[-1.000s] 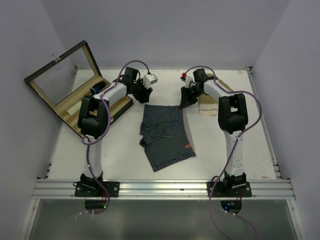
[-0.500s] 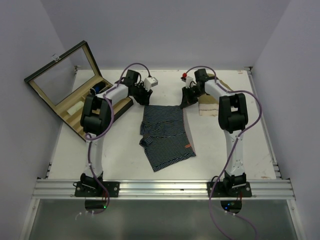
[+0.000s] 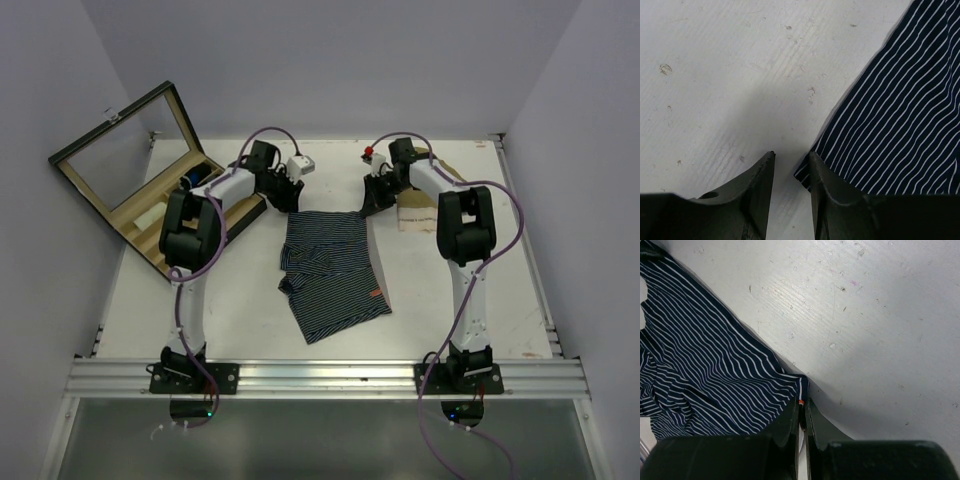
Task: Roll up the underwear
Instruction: Fold the underwear
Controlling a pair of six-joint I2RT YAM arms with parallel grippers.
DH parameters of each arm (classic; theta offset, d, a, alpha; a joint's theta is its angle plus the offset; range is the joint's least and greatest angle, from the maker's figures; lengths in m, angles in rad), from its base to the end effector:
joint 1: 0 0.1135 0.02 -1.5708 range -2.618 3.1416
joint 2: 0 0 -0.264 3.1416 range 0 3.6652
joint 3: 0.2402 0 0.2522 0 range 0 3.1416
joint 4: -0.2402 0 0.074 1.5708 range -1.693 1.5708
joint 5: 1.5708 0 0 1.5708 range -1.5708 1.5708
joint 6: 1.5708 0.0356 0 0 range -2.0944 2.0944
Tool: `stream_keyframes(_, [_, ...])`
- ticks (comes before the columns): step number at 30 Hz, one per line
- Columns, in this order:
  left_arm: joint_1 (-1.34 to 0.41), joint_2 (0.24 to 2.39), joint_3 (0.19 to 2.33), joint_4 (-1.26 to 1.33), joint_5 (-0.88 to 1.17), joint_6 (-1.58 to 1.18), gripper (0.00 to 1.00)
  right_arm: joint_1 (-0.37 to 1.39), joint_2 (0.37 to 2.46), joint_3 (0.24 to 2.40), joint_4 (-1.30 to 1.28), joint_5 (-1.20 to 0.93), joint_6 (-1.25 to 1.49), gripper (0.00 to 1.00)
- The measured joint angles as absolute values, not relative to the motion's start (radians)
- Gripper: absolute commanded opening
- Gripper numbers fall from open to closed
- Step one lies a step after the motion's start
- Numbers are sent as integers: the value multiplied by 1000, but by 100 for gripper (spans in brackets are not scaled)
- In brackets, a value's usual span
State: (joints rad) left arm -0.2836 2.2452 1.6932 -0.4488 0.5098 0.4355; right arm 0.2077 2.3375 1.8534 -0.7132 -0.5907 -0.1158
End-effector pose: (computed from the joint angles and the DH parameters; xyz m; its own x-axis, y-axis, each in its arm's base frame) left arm 0.4575 -0.1514 0.1539 -0.5231 0.5360 -0.6626 0.7916 0.5936 -0.1449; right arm 0.4712 0.1196 0.1463 -0.8622 -0.2798 -0.4223 -0.4729 0.7435 0.4729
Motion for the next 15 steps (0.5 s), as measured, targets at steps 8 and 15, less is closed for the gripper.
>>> stream_keyframes(8, [-279,2229,1687,-459,518,408,27,208,2337,1853,-714,-591,-118,0])
stream_keyframes(15, [-276,2229,1687,-457,523,399,4,208,2337,1853,-715,-593,-125,0])
